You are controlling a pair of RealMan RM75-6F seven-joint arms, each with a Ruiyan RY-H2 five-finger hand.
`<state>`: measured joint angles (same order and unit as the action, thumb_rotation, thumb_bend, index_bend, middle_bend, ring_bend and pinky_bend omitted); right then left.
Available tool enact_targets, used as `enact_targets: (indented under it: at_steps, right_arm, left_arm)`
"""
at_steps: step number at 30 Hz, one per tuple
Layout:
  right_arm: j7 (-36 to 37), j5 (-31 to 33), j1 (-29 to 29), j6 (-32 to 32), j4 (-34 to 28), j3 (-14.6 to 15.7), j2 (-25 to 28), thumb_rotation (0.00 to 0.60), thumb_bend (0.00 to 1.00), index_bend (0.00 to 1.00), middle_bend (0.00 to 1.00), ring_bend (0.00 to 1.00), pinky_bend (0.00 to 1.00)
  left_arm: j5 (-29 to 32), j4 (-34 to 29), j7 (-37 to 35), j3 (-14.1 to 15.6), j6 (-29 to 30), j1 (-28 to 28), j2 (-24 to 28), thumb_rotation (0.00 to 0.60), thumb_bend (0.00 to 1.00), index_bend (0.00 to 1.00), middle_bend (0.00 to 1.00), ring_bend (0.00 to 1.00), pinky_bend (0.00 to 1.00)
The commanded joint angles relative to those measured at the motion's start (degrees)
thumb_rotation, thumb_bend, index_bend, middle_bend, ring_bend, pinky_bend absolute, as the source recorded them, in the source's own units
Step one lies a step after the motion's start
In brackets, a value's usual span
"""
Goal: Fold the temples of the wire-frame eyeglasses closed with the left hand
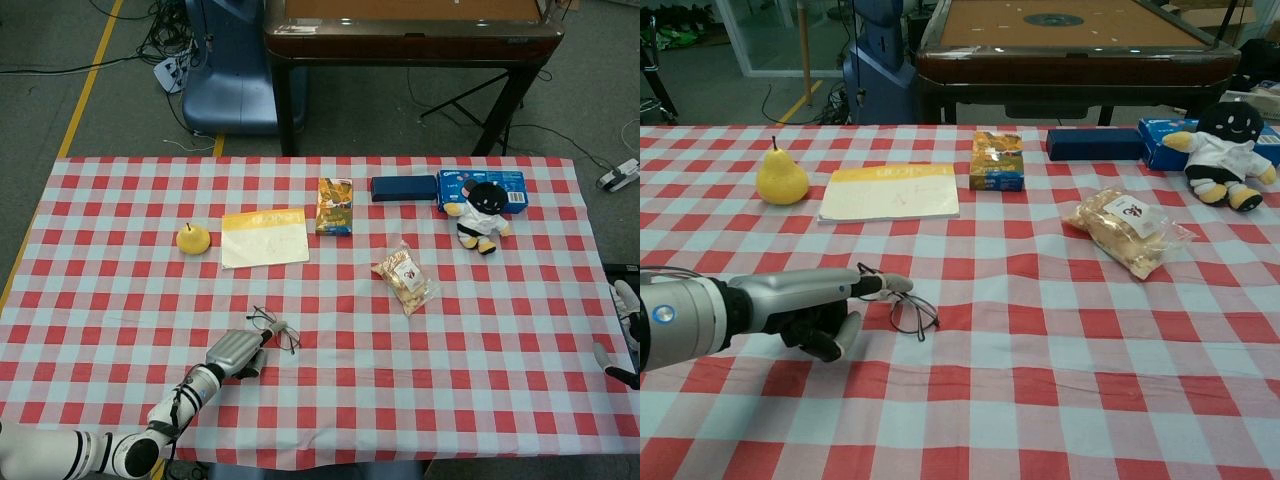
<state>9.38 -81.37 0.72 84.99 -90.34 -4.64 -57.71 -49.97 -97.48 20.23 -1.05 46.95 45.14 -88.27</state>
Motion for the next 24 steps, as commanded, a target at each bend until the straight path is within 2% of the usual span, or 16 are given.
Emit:
enact_targets:
  at_steps: [1, 4, 9, 13, 20, 24]
  right_arm:
    - [0.01, -0.07, 0.05, 0.09, 0.00, 0.02, 0.01, 0.600, 0.30, 0.00, 0.15, 0.14, 0.29]
    - [0.10, -0.10, 0.18, 0.40, 0.00, -0.02, 0.14, 0.600, 0.30, 0.00, 0.15, 0.14, 0.29]
    - [0.11, 0.04, 0.41, 0.72, -0.23, -0.11, 0.65, 0.600, 0.30, 0.00, 0.15, 0.14, 0.29]
    - [0.29, 0.28, 0.41, 0.12, -0.33, 0.08, 0.98, 0.600, 0.31, 0.00, 0.15, 0.14, 0.29]
    - [0.69, -0.19, -0.41, -2.37, -0.21, 0.92, 1.26, 0.600, 0.30, 0.00, 0.15, 0.14, 0.29]
    - [0.83, -0.68, -0.94, -2.77, 0.06, 0.88, 0.98, 0.600, 0.31, 0.00, 0.15, 0.14, 0.29]
  left_arm:
    - [-0.11, -0.21, 0.07, 0.05, 0.34, 0.01, 0.08, 0.600, 0.88, 0.00, 1.00, 0.98, 1.00]
    - [-1.67, -1.57, -0.59, -0.34, 2.17, -0.68, 0.88, 0.600, 0.88, 0.00, 1.00, 0.98, 1.00]
    - [-5.73, -5.77, -2.98, -0.77, 7.47, -3.66, 5.14, 0.600, 0.87, 0.00, 1.00, 0.97, 1.00]
    - [-9.75, -6.51, -5.12, -0.51, 13.81, -7.59, 9.20, 0.600, 0.80, 0.00, 0.97, 0.91, 1.00]
    - [-11.55, -1.52, -6.67, -0.40, 25.17, -15.19, 13.54, 0.600, 0.77, 0.03, 0.85, 0.78, 0.94]
    - [-12.49, 0.42, -7.17, 0.41, 29.96, -19.37, 16.03, 0.600, 0.64, 0.04, 0.70, 0.66, 0.81]
